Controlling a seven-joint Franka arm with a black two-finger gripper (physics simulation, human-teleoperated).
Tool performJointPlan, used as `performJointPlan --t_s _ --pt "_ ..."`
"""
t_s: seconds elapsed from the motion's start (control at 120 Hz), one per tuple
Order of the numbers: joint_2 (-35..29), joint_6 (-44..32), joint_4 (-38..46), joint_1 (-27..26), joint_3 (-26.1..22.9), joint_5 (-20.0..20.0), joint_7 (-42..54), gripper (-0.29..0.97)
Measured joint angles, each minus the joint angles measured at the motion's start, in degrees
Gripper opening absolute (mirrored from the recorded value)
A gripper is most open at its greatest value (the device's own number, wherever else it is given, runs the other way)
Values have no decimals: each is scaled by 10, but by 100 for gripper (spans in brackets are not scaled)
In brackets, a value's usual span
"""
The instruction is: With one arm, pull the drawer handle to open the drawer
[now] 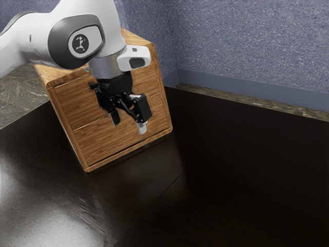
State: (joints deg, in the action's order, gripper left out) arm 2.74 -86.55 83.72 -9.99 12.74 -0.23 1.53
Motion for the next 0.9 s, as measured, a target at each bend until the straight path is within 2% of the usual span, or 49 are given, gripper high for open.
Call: performJointPlan --t_s 0.183,0.283,0.35,0.425,0.5,0.725,0.9 --pt "2 19 -6 98 12 -1 16 68" --pt "2 24 -6 117 12 -1 23 68" --pt "-8 27 -13 106 11 1 27 68" --pt "-72 28 -22 84 -2 2 31 68" --pt "-98 22 -29 61 -17 9 35 68" --pt "-46 -45 -27 -8 -45 81 73 68" --pt "-38 -79 -22 -32 -42 105 107 68"
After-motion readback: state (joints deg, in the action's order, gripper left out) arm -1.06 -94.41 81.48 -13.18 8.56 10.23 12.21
